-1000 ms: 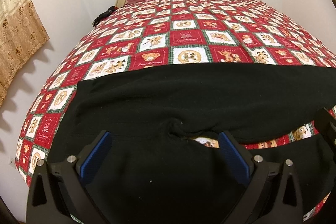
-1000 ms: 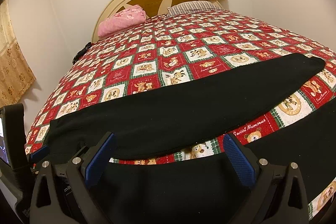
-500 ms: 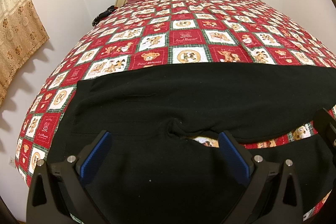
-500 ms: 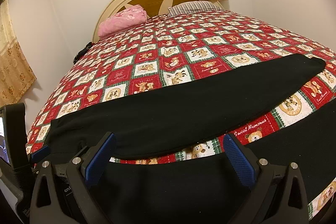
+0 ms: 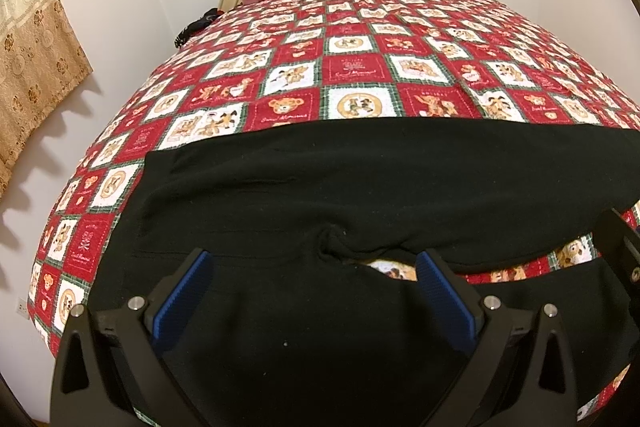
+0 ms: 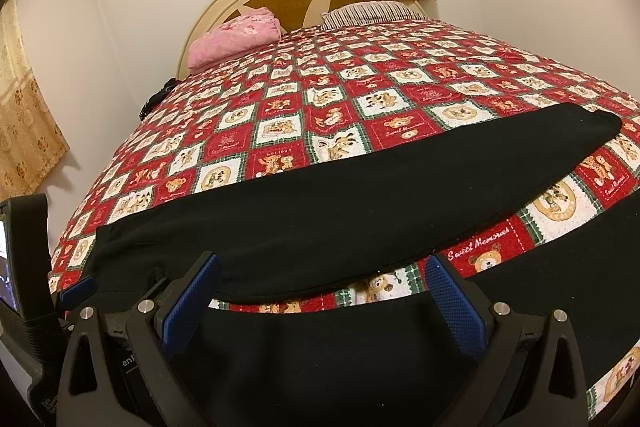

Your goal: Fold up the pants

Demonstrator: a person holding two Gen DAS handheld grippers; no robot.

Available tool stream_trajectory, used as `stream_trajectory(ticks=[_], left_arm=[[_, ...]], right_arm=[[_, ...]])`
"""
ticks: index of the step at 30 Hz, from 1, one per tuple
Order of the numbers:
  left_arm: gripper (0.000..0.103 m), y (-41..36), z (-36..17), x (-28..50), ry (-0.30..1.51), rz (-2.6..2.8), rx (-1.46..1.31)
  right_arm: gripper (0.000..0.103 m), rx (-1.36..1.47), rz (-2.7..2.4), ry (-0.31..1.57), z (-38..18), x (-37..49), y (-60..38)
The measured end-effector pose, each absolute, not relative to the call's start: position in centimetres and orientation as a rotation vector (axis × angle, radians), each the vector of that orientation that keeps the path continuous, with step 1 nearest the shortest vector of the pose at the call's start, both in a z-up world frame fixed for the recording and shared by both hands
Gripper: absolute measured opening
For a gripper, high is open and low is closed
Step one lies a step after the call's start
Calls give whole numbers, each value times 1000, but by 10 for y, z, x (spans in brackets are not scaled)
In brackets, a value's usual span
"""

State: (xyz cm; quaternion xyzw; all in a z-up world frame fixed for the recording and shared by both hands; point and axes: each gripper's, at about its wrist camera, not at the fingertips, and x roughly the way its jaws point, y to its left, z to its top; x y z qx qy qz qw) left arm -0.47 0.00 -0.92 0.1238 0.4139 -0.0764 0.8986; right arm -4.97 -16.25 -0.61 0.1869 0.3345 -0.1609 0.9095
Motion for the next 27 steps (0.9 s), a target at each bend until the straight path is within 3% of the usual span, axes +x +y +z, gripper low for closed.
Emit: stream_trajectory(ticks=[16,27], left_arm=[[103,16,-14,13,897,-161,242],[103,135,10,93,933,-19,58]], right_arm=[[102,360,-297,728,-15,-36,-164],[102,111,-1,829,-9,56,-168]])
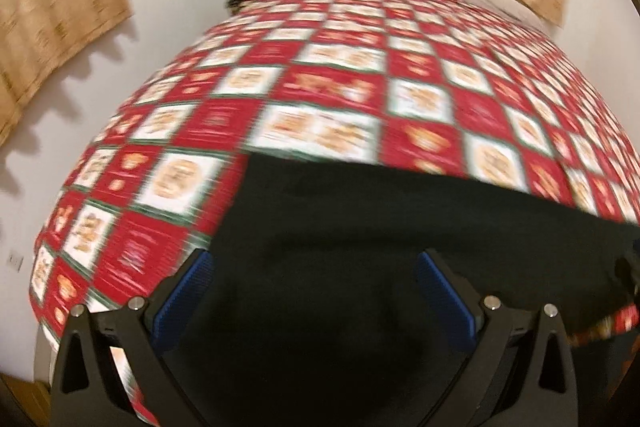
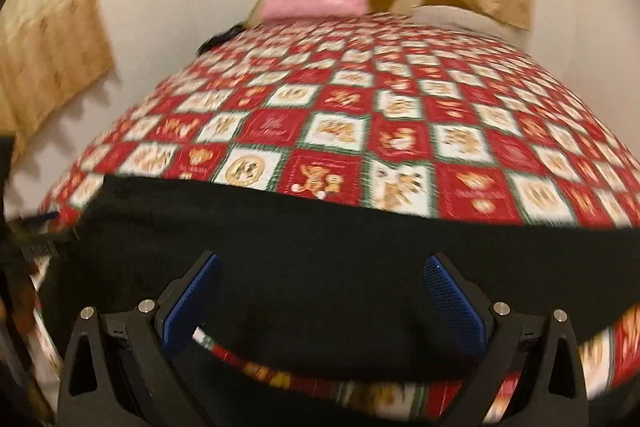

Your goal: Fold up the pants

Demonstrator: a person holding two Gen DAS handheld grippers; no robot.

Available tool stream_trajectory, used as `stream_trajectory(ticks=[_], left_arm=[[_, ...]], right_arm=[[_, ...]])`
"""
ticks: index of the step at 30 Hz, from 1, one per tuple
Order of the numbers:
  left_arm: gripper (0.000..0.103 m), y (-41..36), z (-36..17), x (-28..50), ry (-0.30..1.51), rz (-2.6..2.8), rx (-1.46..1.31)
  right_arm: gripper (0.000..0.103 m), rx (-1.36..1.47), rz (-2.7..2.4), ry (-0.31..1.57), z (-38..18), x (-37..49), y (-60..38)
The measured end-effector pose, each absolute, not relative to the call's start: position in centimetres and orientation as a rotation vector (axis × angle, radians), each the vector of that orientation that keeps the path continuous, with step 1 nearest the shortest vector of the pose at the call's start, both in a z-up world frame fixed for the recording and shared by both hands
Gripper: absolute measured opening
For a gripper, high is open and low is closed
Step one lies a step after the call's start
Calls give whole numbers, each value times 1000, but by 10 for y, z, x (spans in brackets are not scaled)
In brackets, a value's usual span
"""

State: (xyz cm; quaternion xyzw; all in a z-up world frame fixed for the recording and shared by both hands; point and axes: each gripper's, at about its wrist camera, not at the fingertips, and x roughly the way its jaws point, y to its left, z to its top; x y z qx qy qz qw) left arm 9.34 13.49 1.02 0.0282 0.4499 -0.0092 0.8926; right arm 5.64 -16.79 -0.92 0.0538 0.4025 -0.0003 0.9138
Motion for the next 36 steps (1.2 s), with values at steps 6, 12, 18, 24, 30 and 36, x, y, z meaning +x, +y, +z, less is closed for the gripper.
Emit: stream_trajectory(ticks=[6,12,18,24,30,36], left_arm=[[103,178,-14,148,1006,12,66],[103,189,-37,187,1076,-39,13],[103,179,-54,203,1125,-95,2],[99,170,-55,209,1088,-99,53],[46,164,-42,212,1060,-194,0],[21,175,-13,201,999,-150,-56]], right_arm=[[101,30,78,873,-26,95,-148],[92,-175,101,893,-38,135,-135],[83,-242,130,1028,-67,165,-145],[42,-93,298,1062,-69,165,-155],[4,-150,307,1047,-55,154,-139],[3,-114,312,909,-3,126,-135]])
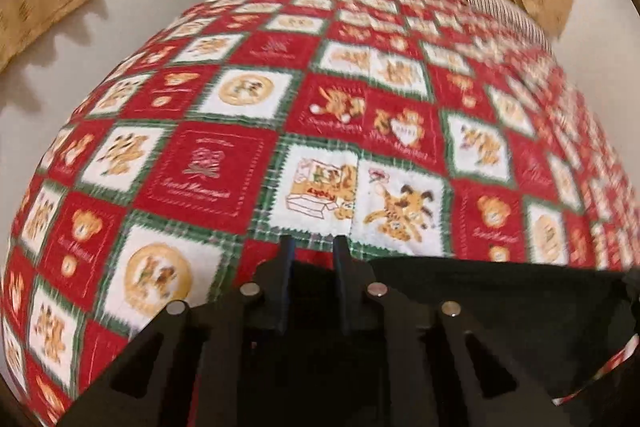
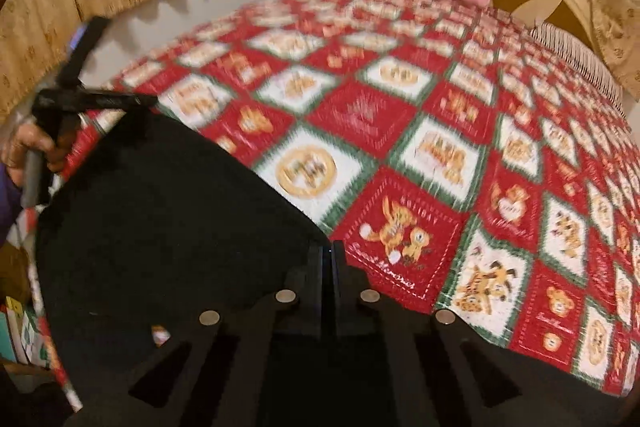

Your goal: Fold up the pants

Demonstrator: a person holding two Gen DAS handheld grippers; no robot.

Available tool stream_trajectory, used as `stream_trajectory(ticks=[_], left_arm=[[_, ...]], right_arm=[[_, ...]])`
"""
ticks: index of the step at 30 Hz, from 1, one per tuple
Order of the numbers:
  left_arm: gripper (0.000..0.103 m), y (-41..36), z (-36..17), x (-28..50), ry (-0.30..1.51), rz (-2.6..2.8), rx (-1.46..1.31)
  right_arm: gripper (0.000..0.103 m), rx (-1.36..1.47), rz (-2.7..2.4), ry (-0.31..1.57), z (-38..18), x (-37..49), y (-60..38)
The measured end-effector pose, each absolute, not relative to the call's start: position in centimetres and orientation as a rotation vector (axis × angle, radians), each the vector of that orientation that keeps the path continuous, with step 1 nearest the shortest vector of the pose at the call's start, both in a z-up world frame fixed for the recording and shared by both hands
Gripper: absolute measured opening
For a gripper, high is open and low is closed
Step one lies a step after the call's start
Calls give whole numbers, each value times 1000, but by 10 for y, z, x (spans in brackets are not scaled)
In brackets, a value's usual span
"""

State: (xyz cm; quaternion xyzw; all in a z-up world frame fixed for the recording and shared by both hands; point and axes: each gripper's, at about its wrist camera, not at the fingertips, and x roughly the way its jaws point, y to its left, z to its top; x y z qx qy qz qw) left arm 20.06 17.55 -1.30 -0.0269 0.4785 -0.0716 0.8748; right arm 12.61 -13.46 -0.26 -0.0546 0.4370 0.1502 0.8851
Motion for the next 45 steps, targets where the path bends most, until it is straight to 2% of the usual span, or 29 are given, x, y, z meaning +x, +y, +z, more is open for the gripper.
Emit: stream_trajectory(ticks=[1,3,5,7,12,19,27,28,30,31,32,34,37,45], left_arm=[[25,181,-5,194,990,-146,-93],[43,188,5,181,994,-173,-160],[78,197,15,161,998,-229,-248],[85,198,22,144,975,-259,-282],[92,191,27,121,963,-275,-254],[92,147,-2,139,1112,-319,-201],[92,104,-39,177,1255,-181,-92],[90,102,-43,180,1271,-170,-96],[80,99,-42,182,1255,-147,-86],[61,98,-40,182,1246,-144,-76],[36,97,-40,182,1249,-151,-78],[14,103,-39,184,1264,-178,-136],[9,124,-27,180,1185,-234,-267],[9,173,45,128,905,-355,-400]], right_arm=[[3,-125,314,890,5,120,-132],[3,-166,317,847,21,105,-123],[3,-189,340,811,32,84,-114],[3,-217,361,780,37,60,-102],[3,-236,411,777,20,16,-81],[3,-298,353,796,-43,-15,-58],[3,-301,326,751,-44,-24,-58],[3,-303,327,753,-45,-25,-58],[3,-301,327,762,-49,-25,-59],[3,-299,326,766,-51,-25,-59],[3,-296,324,770,-52,-25,-60],[3,-283,315,763,-50,-23,-62],[3,-242,296,731,-37,-22,-69],[3,-118,305,626,23,-32,-91]])
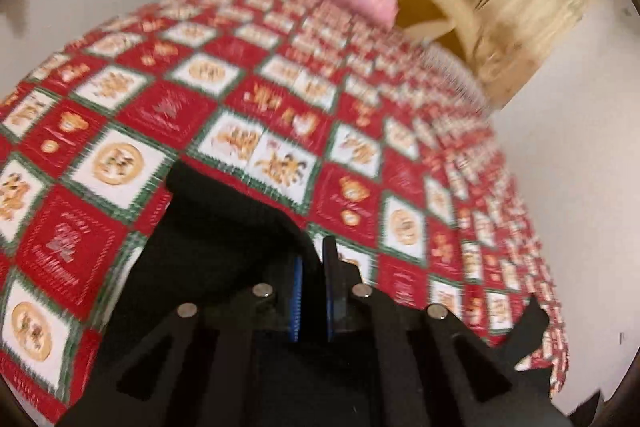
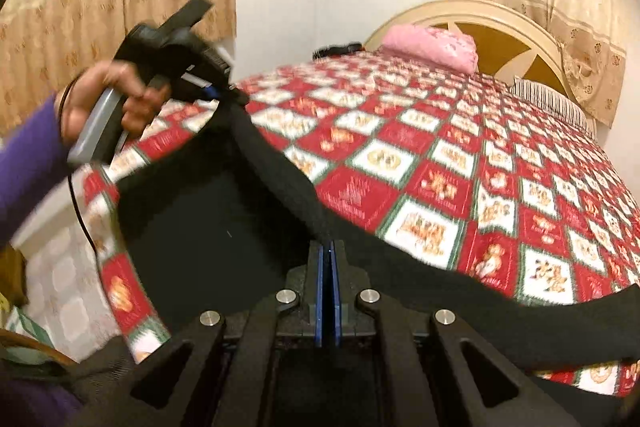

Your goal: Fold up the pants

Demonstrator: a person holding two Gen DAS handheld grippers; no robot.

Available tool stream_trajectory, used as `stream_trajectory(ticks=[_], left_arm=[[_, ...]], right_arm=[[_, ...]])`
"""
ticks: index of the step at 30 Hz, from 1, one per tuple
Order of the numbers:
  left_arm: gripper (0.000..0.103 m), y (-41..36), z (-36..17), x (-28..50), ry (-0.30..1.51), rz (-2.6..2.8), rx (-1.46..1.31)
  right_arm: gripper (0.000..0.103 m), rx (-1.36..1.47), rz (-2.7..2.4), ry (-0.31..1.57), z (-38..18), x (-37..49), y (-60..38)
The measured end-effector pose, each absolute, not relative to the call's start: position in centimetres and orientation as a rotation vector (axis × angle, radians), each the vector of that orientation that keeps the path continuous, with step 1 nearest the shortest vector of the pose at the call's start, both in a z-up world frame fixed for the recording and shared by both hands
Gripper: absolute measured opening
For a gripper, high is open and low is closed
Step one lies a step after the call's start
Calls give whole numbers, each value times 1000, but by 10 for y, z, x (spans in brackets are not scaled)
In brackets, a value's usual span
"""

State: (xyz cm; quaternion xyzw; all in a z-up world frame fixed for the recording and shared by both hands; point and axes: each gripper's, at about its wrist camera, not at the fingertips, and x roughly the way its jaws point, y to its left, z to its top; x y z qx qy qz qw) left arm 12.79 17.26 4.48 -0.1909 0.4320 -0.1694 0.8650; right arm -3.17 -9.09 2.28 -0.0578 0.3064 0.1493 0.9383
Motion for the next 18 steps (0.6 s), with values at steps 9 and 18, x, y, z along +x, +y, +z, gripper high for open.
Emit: stream_trajectory(ticks=[9,18], left_arm=[[9,213,23,66,838,-321,-373],[9,226,-49,50,940,-184,-343]], right_arm=[[3,-236,381,668,16,-80,-70],[3,-263,392,798,-46,-88,-54]])
